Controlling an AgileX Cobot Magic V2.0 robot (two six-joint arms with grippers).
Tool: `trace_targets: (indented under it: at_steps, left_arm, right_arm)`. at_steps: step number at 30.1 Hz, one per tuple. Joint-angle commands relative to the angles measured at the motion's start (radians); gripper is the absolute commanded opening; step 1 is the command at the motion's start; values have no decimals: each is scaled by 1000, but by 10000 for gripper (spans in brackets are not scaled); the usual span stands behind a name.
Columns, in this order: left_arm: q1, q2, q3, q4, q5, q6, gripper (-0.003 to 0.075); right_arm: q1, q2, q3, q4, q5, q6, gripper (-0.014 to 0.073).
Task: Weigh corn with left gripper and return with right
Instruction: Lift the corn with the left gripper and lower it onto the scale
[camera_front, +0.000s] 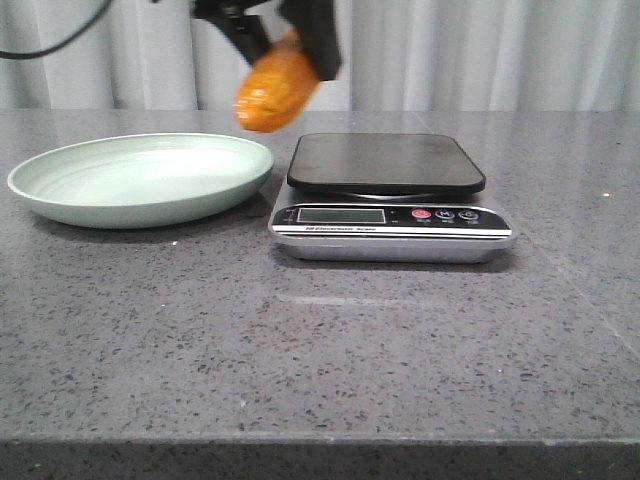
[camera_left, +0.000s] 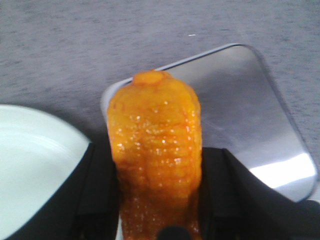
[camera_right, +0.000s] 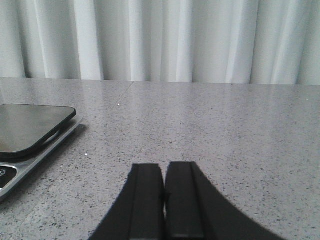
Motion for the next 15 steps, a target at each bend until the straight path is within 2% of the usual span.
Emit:
trace_targets:
  at_steps: [1, 5, 8, 11, 15]
  left_arm:
    - [-48, 6, -82, 18, -13, -21, 129]
    - [-81, 65, -149, 24, 37, -21, 141]
    - [-100, 106, -203, 26, 68, -21, 178]
    - [-105, 135, -234, 29, 84, -25, 241]
    - [-105, 162, -265, 29, 122, -25, 372]
  right_arm:
    - [-3, -17, -7, 2, -78, -8, 171]
    - [-3, -17, -7, 2, -78, -8, 171]
    - [-3, -17, -7, 2, -78, -8, 171]
    - [-3, -17, -7, 2, -78, -8, 171]
    - [-3, -17, -7, 2, -78, -8, 171]
